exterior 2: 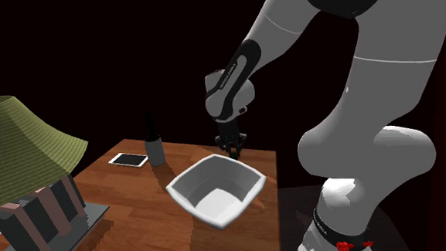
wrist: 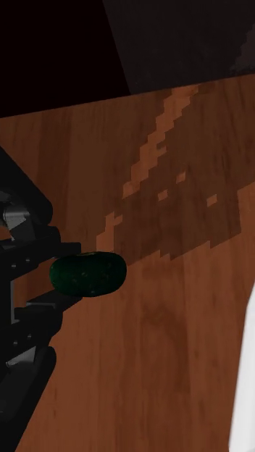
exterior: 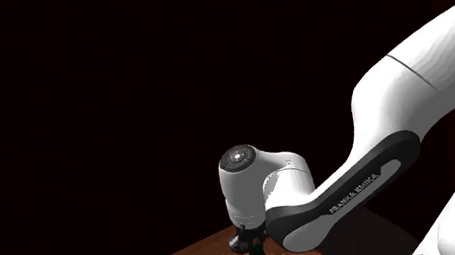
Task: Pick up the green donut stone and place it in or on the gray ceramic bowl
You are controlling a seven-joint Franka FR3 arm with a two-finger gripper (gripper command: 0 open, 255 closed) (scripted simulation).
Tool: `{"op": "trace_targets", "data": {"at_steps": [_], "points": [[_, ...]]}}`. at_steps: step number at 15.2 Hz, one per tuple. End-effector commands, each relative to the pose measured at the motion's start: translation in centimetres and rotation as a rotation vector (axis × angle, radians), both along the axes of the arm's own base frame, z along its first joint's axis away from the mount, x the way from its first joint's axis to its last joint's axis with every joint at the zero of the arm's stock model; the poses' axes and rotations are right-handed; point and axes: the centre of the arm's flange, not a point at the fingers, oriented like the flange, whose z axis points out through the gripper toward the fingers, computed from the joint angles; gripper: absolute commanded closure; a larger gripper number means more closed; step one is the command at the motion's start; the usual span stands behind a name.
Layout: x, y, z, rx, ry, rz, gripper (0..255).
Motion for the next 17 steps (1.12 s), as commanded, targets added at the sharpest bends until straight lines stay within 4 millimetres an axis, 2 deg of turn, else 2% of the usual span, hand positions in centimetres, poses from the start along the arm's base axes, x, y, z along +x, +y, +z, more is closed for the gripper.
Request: {"op": "trace_targets", "data": {"at_steps": [1, 17], "points": [[-0.1, -0.1, 0.9, 0.0, 0.001, 0.0, 255], [-0.1, -0.1, 9.4, 0.0, 0.001, 0.0, 255]]}}
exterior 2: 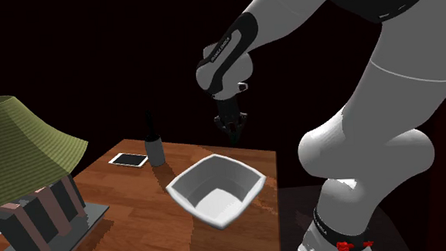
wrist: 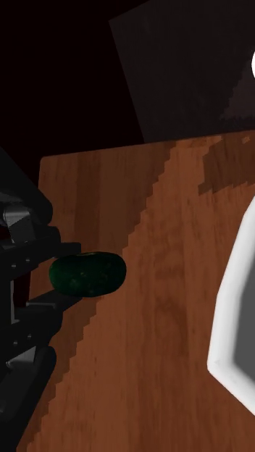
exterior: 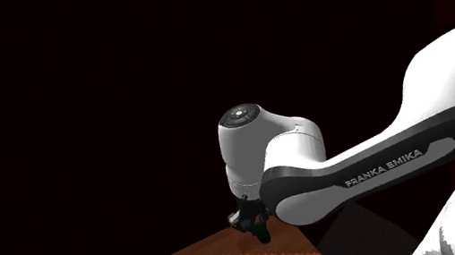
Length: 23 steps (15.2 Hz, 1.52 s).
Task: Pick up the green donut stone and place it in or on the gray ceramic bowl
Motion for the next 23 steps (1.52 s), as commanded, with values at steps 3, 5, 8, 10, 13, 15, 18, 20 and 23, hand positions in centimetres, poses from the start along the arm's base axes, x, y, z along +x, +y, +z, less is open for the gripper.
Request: {"op": "trace_targets", "data": {"at_steps": [3, 5, 8, 10, 13, 15, 18, 20, 23], "points": [[-0.1, 0.1, 2.2, 0.0, 0.001, 0.0, 255], [-0.1, 0.1, 3.2, 0.0, 0.001, 0.0, 255], [-0.1, 0.1, 4.8, 0.0, 0.001, 0.0, 255], [-0.1, 0.1, 5.9, 0.0, 0.001, 0.0, 255], [-0.1, 0.1, 7.2, 0.0, 0.001, 0.0, 255], [-2.5, 1.0, 7.3, 0.0, 0.001, 0.0, 255], [-6.3, 2.3, 7.4, 0.0, 0.001, 0.0, 255], [-8.7, 3.2, 7.5, 0.0, 0.001, 0.0, 255], [-12.5, 4.6, 7.6, 0.0, 0.001, 0.0, 255]]}}
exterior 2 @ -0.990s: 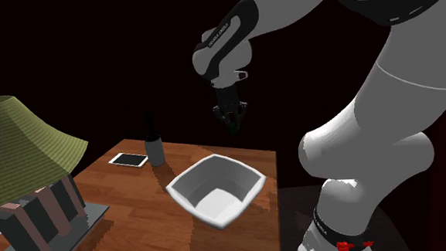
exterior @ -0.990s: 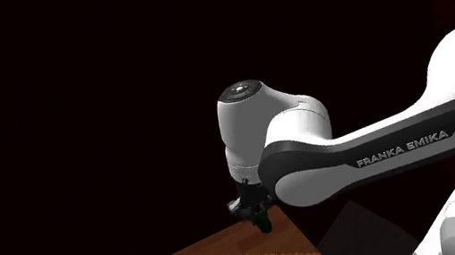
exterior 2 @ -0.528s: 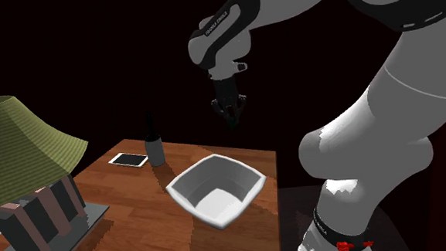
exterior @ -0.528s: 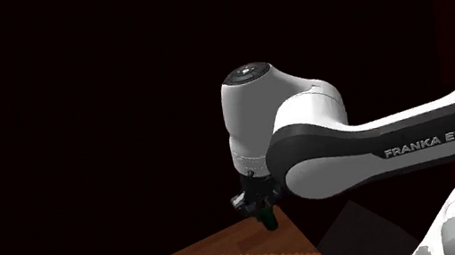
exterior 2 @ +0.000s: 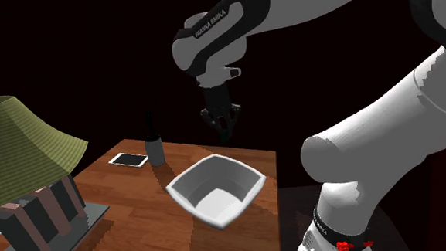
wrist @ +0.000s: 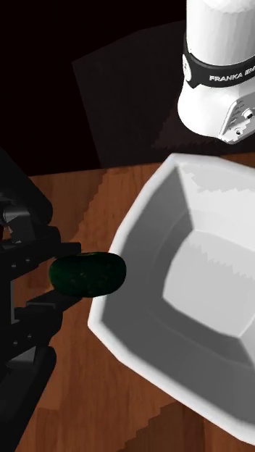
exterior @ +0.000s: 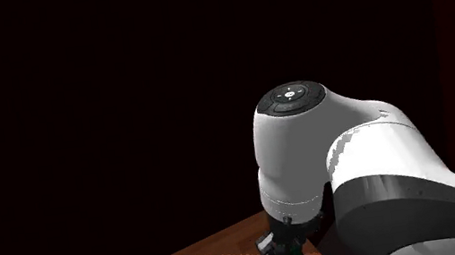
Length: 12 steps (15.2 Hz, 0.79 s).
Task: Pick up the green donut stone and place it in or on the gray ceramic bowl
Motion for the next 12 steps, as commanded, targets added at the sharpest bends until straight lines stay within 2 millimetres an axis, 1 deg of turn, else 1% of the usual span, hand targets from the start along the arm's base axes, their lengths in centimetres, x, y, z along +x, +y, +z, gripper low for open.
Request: {"op": "trace_targets", "data": {"at_steps": [1, 6, 7, 12], "points": [[-2.8, 0.8, 0.0, 0.0, 0.0, -0.001, 255], [-9.0, 3.1, 0.2, 0.0, 0.0, -0.001, 255], [-9.9, 3.5, 0.2, 0.0, 0.0, -0.001, 255], [-9.9, 3.5, -2.4, 0.0, 0.0, -0.001, 255]]}}
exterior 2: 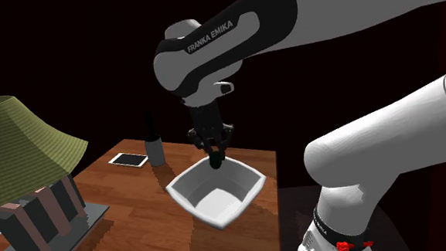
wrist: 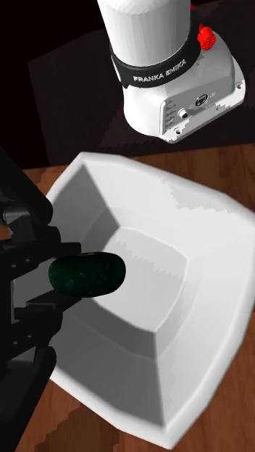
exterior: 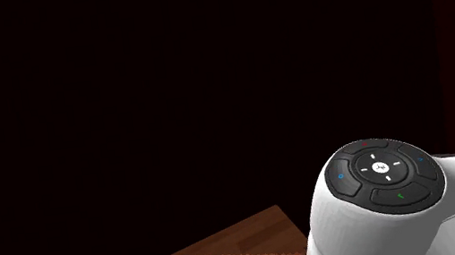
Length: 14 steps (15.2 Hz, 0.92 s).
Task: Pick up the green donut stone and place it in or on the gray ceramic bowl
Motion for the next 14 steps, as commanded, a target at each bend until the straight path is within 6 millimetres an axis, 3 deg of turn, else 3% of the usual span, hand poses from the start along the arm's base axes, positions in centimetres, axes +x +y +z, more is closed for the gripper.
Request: {"op": "trace_targets", "data": {"at_steps": [1, 9, 14], "points": [[-0.1, 0.0, -1.1, 0.0, 0.0, 0.0, 255], [-0.1, 0.0, -5.5, 0.0, 0.0, 0.0, 255], [-0.1, 0.0, -5.5, 0.0, 0.0, 0.0, 255]]}}
